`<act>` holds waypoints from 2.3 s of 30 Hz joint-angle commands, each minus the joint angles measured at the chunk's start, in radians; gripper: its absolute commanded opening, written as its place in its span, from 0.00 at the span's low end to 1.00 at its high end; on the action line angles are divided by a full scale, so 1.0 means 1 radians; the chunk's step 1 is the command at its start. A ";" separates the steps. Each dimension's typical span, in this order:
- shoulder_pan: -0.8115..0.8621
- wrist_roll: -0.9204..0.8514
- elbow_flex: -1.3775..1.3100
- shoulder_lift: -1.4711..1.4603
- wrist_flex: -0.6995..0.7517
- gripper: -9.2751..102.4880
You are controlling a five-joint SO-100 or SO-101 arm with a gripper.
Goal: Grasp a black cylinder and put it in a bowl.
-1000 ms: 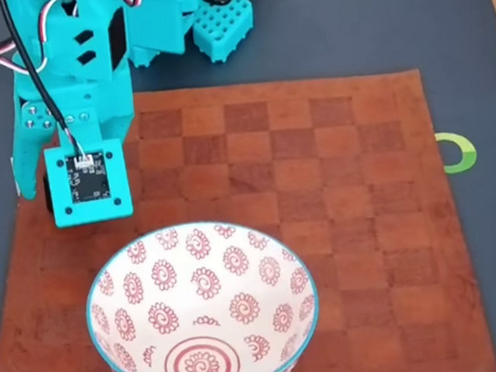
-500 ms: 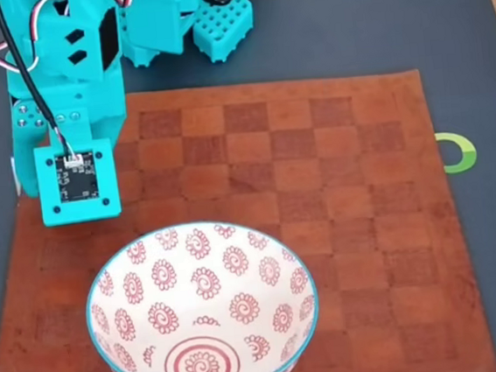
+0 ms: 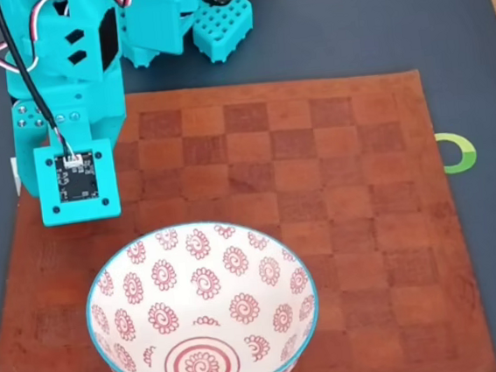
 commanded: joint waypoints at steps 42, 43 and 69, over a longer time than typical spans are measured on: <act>-0.328 0.054 -0.891 -0.141 0.486 0.19; -0.337 0.055 -0.922 -0.161 0.486 0.19; -0.442 0.058 -1.546 -0.675 0.477 0.19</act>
